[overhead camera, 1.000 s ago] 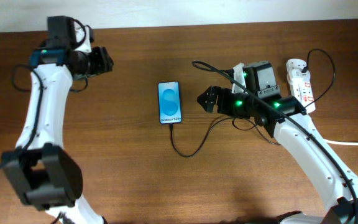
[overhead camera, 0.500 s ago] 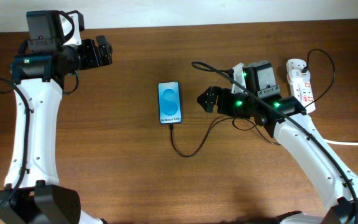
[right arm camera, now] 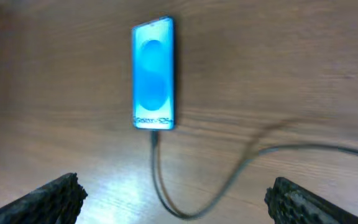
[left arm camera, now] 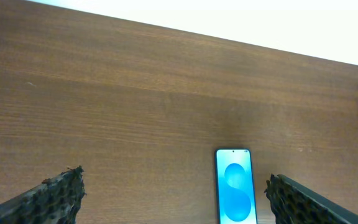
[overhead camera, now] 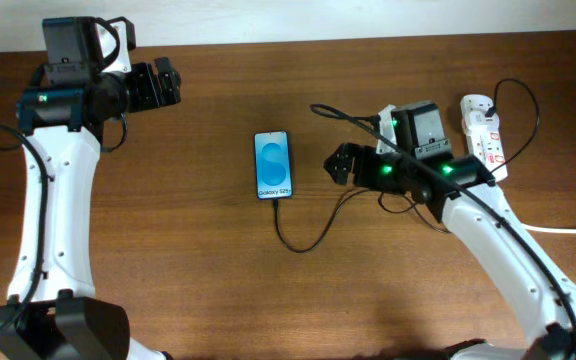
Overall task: Plug charger to phone and switch on socket
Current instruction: 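Move the right gripper over to the white power strip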
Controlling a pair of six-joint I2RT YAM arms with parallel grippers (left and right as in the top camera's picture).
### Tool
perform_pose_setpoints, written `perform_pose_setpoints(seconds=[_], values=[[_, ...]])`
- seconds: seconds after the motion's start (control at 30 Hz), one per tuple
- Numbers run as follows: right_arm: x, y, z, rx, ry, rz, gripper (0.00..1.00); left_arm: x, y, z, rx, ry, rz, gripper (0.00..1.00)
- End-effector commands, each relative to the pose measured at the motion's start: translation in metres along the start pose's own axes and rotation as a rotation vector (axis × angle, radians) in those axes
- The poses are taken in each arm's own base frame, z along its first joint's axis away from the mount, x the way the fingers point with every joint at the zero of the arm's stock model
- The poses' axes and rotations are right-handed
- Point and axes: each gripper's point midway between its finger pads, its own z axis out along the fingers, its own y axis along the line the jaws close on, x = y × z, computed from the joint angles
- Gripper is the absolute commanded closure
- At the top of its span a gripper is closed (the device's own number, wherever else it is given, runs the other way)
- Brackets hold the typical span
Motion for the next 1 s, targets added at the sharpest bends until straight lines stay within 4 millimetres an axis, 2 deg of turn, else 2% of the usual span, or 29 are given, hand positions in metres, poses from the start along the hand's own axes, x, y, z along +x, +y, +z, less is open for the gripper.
perform_pose_setpoints(seconds=[0.0, 0.07, 0.13, 0.37, 0.53, 0.77, 0.97], values=[[-0.029, -0.002, -0.056, 0.094, -0.165, -0.021, 0.01, -0.001, 0.002, -0.002, -0.014, -0.006, 0.018, 0.01], [-0.031, -0.011, -0.08, 0.116, -0.188, 0.013, 0.01, -0.001, 0.002, -0.002, -0.014, -0.006, 0.017, 0.01], [-0.027, -0.029, -0.106, 0.152, -0.211, 0.07, 0.02, -0.001, 0.002, -0.002, -0.014, -0.006, 0.017, 0.01], [-0.006, -0.085, -0.163, 0.265, -0.254, 0.258, 0.02, -0.001, 0.002, -0.002, -0.014, -0.006, 0.017, 0.01], [-0.01, -0.113, -0.19, 0.238, -0.308, 0.304, 0.02, -0.001, 0.002, -0.002, -0.014, -0.006, 0.017, 0.01], [-0.011, -0.169, -0.234, 0.261, -0.428, 0.424, 0.02, -0.001, 0.002, -0.002, -0.014, -0.006, 0.017, 0.01], [-0.024, -0.194, -0.253, 0.247, -0.446, 0.477, 0.02, -0.001, 0.002, -0.002, -0.014, -0.006, 0.017, 0.01]])
